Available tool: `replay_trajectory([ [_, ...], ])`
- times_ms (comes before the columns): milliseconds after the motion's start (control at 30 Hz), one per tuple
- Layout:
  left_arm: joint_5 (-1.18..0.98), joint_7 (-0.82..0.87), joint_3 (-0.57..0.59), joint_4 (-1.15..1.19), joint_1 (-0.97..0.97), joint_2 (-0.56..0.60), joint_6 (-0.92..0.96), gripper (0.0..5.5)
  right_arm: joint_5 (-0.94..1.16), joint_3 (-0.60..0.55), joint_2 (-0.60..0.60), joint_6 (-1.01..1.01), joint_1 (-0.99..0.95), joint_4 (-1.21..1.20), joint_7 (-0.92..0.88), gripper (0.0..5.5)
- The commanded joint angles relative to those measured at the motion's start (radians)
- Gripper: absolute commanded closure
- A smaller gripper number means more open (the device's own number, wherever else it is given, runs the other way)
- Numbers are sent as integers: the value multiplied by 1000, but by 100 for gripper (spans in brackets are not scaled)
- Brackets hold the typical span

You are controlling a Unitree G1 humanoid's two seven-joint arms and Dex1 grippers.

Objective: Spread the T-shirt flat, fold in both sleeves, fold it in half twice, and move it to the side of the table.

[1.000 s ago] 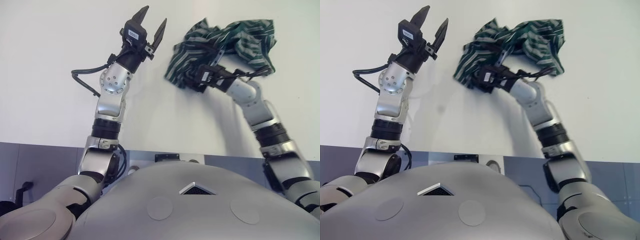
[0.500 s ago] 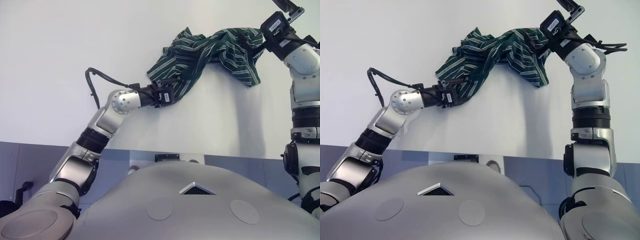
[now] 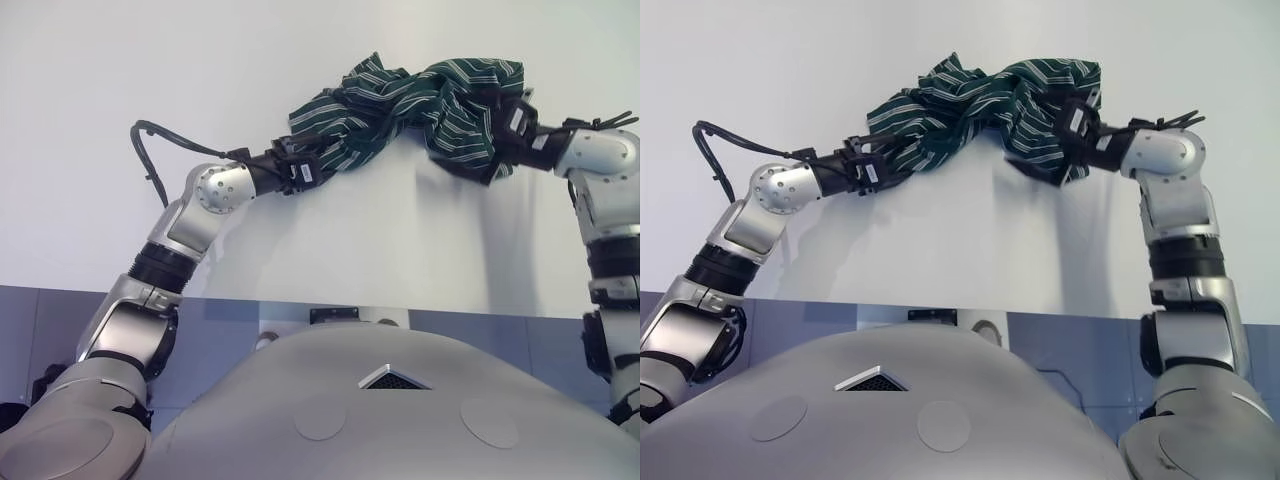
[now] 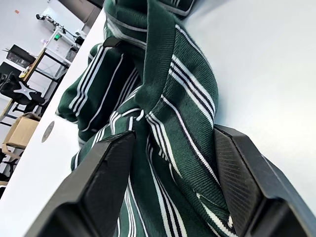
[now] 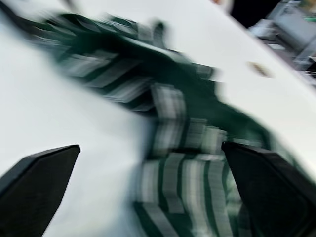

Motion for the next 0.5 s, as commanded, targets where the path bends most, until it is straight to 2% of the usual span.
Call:
replay_trajectory([
  [33, 118, -53, -60, 209, 141, 116, 124, 275, 93, -19, -111, 106, 92, -189, 138, 12],
  [67, 114, -51, -58, 208, 145, 113, 120, 275, 78, -31, -98, 110, 68, -168, 108, 12],
  [167, 84, -47, -36, 199, 136, 101, 111, 275, -24, -74, 23, 79, -92, -8, -141, 12],
  [333, 69, -49, -25, 208, 123, 113, 102, 275, -332, 30, 100, -117, -211, 281, -447, 12],
  [500, 85, -45, -40, 225, 122, 107, 98, 275, -445, 115, 132, -218, -211, 391, -480, 12],
])
